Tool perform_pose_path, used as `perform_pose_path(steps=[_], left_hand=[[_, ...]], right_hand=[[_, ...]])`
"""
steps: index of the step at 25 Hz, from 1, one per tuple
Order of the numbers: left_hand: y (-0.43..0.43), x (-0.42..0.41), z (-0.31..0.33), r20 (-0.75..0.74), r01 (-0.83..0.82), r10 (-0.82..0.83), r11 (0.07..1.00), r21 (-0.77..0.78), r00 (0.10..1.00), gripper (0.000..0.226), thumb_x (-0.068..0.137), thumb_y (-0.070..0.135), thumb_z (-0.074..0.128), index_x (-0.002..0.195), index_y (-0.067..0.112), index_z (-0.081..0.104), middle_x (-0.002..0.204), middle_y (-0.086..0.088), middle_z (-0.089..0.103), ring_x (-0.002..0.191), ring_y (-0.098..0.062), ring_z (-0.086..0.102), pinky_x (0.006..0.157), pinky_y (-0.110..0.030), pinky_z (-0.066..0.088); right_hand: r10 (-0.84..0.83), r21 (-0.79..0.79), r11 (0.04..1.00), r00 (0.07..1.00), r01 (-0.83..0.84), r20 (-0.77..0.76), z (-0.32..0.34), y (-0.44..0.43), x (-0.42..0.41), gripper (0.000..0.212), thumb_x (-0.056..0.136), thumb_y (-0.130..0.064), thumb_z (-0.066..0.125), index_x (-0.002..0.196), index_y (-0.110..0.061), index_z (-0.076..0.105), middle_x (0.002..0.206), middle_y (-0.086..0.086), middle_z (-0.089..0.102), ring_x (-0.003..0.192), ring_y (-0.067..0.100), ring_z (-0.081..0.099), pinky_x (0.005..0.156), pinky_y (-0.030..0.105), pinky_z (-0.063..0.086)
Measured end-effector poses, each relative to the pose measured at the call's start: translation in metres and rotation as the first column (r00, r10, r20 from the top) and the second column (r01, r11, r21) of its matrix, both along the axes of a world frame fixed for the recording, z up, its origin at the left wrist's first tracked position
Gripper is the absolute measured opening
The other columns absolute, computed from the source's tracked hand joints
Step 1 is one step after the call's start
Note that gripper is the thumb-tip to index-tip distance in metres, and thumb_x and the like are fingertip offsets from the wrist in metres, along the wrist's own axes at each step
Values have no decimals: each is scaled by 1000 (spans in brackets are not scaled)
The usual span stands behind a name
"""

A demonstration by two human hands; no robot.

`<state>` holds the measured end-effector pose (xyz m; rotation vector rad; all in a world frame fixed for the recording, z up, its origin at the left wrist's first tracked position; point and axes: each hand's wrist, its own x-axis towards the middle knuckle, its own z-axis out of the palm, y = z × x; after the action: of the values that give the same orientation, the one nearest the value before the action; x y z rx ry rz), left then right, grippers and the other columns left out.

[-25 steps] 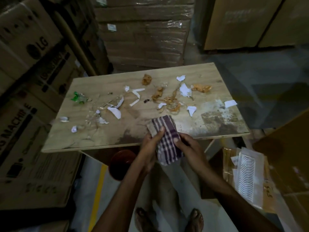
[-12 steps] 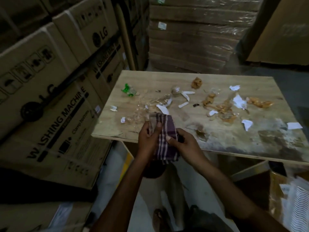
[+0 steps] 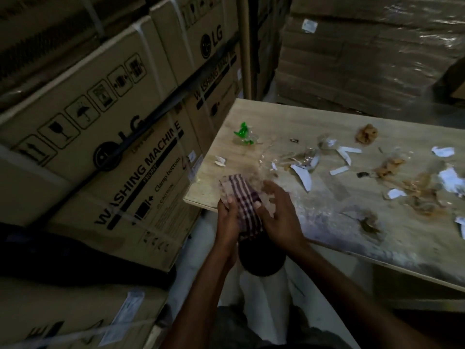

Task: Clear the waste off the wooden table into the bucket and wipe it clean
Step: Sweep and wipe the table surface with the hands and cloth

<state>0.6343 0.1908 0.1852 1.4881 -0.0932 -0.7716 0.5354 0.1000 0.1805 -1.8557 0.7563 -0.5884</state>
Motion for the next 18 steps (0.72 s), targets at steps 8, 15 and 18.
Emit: perform_pose_path(steps=[8, 15, 18], left_hand=[[40, 146, -43, 5, 115, -115, 992, 43, 993, 37, 109, 35, 38, 137, 16, 54, 130, -10, 64, 115, -21, 65, 92, -34, 55], [23, 253, -137, 455, 72, -325, 869, 489, 829, 29, 106, 23, 44, 131, 15, 58, 130, -11, 60, 118, -29, 57, 96, -41, 48], [-6, 260, -150, 578, 58, -407, 848, 527, 707, 23, 107, 28, 42, 120, 18, 59, 120, -9, 61, 110, -31, 57, 89, -40, 44]], right_hand=[[94, -263, 956, 984, -131, -151, -58, 43, 159, 54, 106, -19, 56, 154, -38, 42, 150, -4, 53, 133, 18, 53, 104, 33, 48], [51, -554, 756, 875, -349, -481, -130, 38, 246, 55, 101, -35, 52, 155, -30, 43, 167, 2, 32, 117, 29, 47, 87, 38, 40], [-155, -563, 813, 877, -148, -454, -140, -9, 236, 58, 96, -25, 58, 153, -34, 47, 164, 5, 38, 101, 31, 51, 84, 38, 44]])
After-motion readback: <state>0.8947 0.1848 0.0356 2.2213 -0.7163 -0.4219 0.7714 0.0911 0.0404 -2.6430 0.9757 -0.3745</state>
